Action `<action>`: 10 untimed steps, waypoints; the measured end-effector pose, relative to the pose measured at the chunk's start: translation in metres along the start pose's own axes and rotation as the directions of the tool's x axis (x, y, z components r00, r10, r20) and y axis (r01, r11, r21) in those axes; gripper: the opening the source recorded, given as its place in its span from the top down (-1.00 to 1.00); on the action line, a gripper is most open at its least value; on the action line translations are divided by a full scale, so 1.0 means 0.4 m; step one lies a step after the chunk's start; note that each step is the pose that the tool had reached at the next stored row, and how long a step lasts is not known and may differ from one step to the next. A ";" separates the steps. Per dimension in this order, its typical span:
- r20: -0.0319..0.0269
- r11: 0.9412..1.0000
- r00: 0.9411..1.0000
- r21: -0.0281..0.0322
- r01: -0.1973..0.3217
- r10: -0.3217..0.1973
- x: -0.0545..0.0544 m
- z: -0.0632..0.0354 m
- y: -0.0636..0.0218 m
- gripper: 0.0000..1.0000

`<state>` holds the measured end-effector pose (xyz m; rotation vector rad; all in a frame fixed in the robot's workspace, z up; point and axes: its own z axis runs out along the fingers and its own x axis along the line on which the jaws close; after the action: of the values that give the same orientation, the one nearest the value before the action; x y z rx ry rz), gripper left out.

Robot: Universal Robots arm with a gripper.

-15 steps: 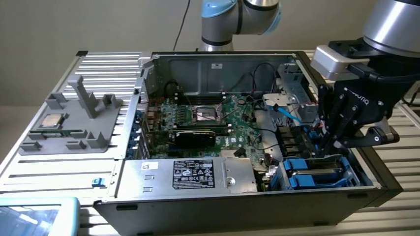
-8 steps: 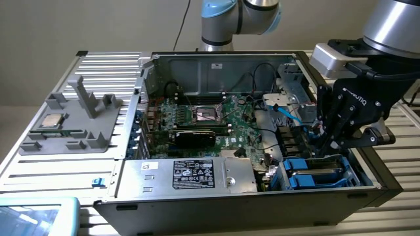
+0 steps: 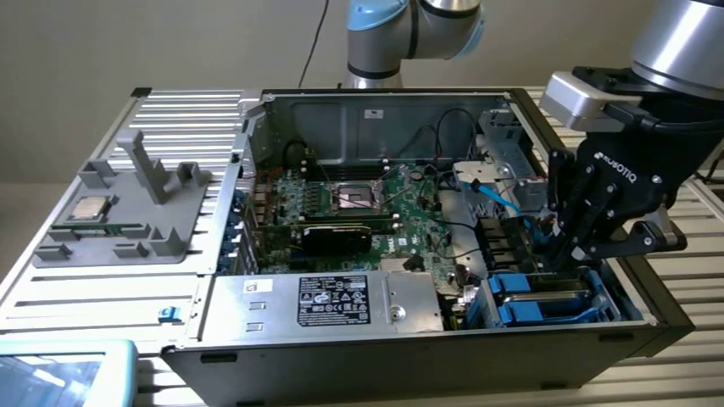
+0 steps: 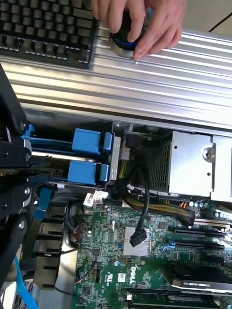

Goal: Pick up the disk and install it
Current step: 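Insert the first disk wire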

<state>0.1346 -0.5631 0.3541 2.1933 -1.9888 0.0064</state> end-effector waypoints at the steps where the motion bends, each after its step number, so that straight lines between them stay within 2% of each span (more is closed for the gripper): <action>1: -0.001 1.000 1.000 -0.007 0.001 -0.001 0.000 0.000 -0.003 0.67; 4: -0.002 1.000 1.000 -0.016 0.002 -0.002 0.000 -0.001 -0.015 0.67; 5: -0.002 1.000 1.000 -0.021 0.002 -0.002 0.000 -0.001 -0.017 0.67; 7: -0.002 0.999 1.000 -0.034 0.004 -0.004 0.000 -0.001 -0.023 0.67; 10: -0.001 0.999 1.000 -0.048 0.005 -0.005 -0.001 0.000 -0.028 0.67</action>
<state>0.1455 -0.5616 0.3526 2.1686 -1.9623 -0.0402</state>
